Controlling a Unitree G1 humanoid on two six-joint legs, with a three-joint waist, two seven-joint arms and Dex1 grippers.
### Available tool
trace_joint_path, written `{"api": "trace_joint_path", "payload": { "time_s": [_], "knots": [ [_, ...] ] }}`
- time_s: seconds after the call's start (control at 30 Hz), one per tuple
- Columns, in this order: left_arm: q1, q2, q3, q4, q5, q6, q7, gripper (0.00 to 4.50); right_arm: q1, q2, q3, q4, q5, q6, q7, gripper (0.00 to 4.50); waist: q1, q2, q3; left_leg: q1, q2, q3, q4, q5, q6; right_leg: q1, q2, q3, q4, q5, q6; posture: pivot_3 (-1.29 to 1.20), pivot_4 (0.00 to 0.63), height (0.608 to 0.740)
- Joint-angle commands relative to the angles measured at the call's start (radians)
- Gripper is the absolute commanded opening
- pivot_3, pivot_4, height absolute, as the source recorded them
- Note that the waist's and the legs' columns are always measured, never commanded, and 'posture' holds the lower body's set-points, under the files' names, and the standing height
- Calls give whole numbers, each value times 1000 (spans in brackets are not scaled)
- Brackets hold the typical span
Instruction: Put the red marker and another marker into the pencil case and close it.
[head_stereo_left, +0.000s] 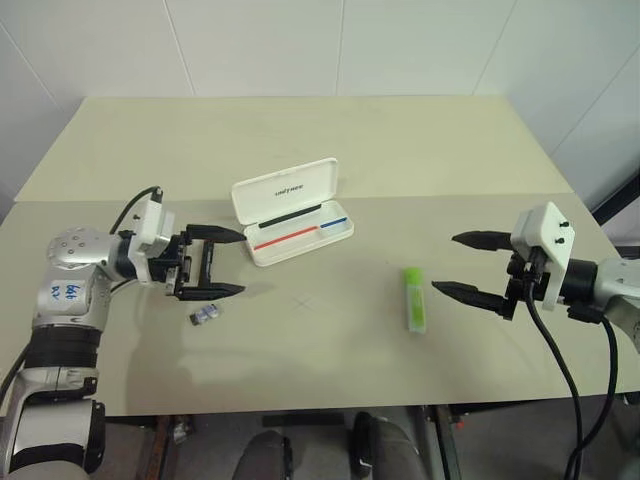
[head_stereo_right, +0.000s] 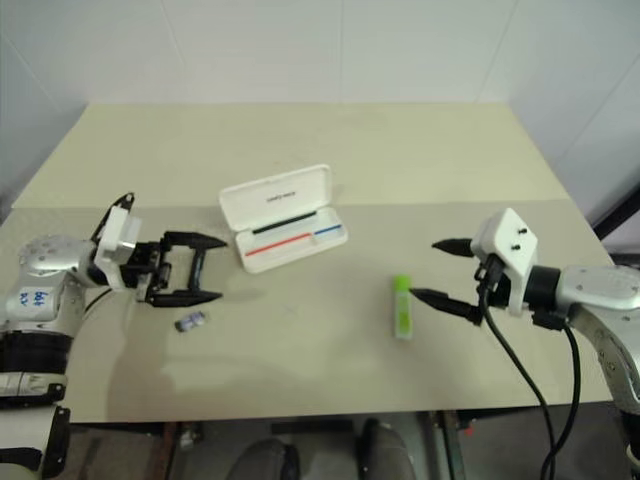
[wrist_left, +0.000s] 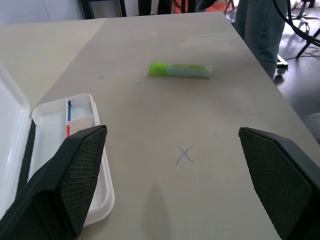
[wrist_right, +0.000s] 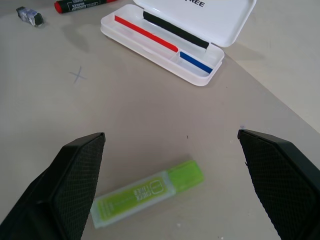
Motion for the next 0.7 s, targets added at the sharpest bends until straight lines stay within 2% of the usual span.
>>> {"api": "trace_joint_path", "payload": {
  "time_s": [0.03, 0.3, 0.53, 0.7],
  "knots": [
    [-36, -4, 0, 8, 14, -23, -11, 4491, 17, 4, -72, -74, 44, 20, -28, 4500, 2, 0, 0, 0, 0, 0, 0, 0, 0, 0, 0, 0, 0, 0, 0, 0, 150, 740],
    [-61, -72, -24, 21, 29, -40, 5, 4491, 55, 26, -111, -142, 90, 51, -89, 4500, 12, 0, 0, 0, 0, 0, 0, 0, 0, 0, 0, 0, 0, 0, 0, 0, 150, 740],
    [-57, -151, -59, -26, 85, -30, 138, 4491, -19, 51, -42, -90, 64, 17, -94, 4500, 18, 0, 0, 0, 0, 0, 1, 0, 0, 0, 0, 0, 0, 1, 0, 0, 150, 740],
    [-81, -172, -101, 40, 158, -34, 200, 4491, -23, 82, -9, -79, 37, -11, -107, 4500, 20, 0, 0, 0, 0, 0, 1, 0, 0, 0, 0, 0, 0, 1, 0, 0, 150, 740]
  ]
}}
